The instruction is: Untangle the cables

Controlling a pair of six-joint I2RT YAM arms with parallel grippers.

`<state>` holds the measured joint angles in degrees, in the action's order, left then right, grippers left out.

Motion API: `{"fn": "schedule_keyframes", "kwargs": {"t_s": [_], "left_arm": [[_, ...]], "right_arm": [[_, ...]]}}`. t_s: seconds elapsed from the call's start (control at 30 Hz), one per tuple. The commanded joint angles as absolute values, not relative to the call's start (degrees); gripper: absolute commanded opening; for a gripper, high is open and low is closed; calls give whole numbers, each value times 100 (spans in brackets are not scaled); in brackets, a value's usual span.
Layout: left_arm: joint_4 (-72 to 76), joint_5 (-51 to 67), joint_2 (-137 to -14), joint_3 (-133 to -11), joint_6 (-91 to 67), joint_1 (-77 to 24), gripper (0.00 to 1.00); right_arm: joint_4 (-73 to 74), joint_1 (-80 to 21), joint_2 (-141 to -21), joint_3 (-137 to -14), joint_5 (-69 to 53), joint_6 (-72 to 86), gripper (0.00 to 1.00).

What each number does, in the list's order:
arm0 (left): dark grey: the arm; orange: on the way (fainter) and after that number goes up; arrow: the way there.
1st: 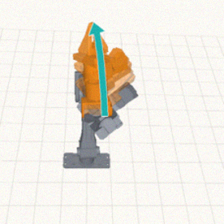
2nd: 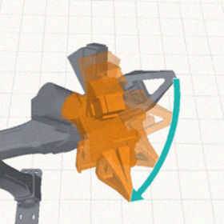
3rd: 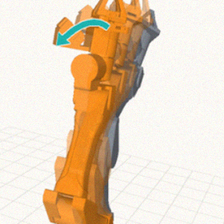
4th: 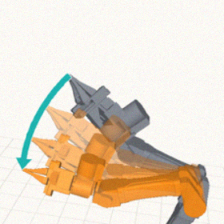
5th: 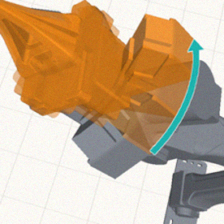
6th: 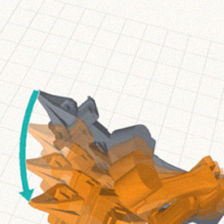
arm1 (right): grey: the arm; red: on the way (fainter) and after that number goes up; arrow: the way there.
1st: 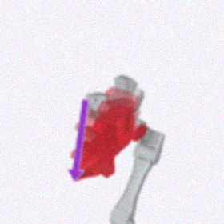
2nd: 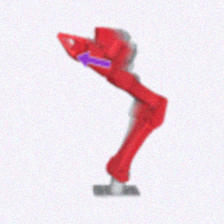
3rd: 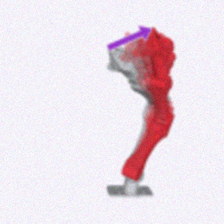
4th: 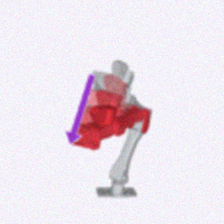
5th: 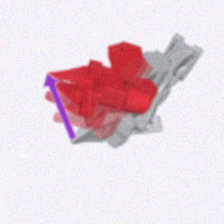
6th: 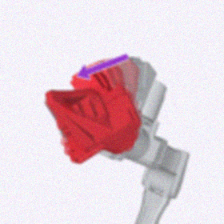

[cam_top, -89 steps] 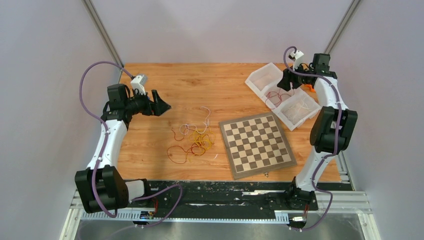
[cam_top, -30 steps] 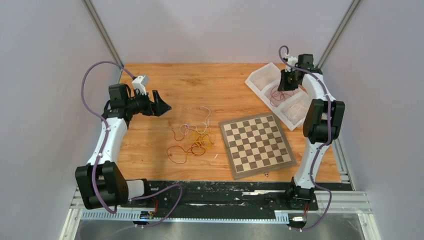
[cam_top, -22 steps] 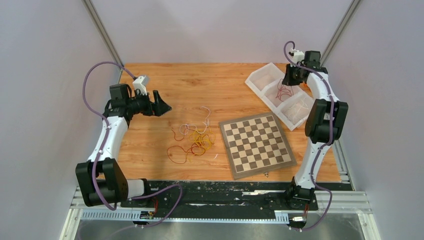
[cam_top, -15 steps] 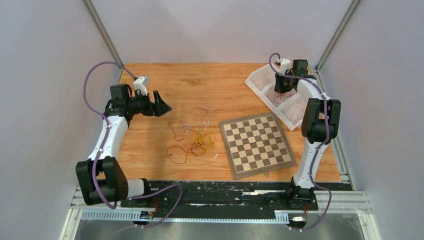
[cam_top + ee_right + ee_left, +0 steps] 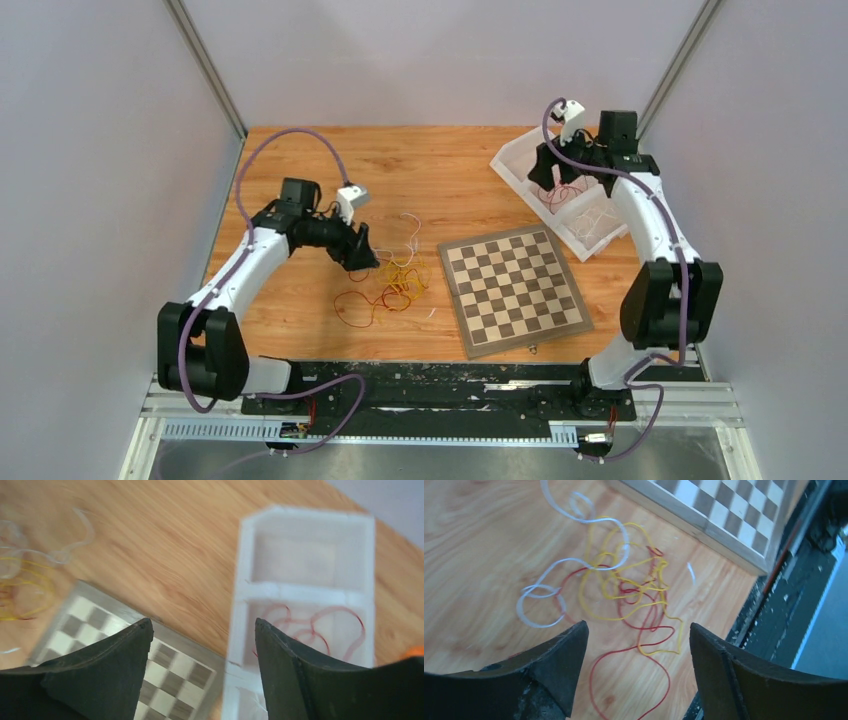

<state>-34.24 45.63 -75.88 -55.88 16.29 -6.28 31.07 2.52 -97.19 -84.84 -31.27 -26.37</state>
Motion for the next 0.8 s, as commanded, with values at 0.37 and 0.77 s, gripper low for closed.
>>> {"fn": "schedule_keyframes", "kwargs": {"t_s": [0.37, 0.77], "left_arm": [[-3346, 3748, -7945, -4836, 6403, -2015, 51], [-2494, 3521, -8597, -4588, 7160, -2190, 44]], "right_arm": [[3433, -980, -9206, -7282, -5230, -1883, 70], [3470, -875, -8885, -7068, -4910, -1873, 70]]}}
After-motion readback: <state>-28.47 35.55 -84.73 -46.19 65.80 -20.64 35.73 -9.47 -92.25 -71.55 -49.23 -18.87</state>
